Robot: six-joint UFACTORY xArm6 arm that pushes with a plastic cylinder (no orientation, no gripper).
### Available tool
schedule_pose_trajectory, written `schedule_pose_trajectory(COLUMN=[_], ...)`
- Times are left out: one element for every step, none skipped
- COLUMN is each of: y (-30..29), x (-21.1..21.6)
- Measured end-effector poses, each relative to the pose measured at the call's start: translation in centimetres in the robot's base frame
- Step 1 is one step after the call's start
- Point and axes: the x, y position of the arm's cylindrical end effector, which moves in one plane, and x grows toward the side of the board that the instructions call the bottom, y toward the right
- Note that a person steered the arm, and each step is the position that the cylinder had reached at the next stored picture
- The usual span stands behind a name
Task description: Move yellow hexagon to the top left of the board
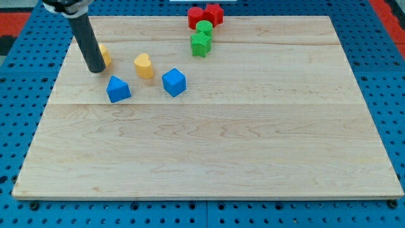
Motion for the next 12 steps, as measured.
schedule_pose_trajectory(y=[0.1,0.1,0.1,0.1,-1.1,-2.7,-3.8,-2.9,-0.1,0.8,0.8,0.8], x=[-1.6,-1.6,-1.6,-1.6,-1.2,-1.3,-1.9,-0.9,0.3,-1.8,-4.3,-7.0])
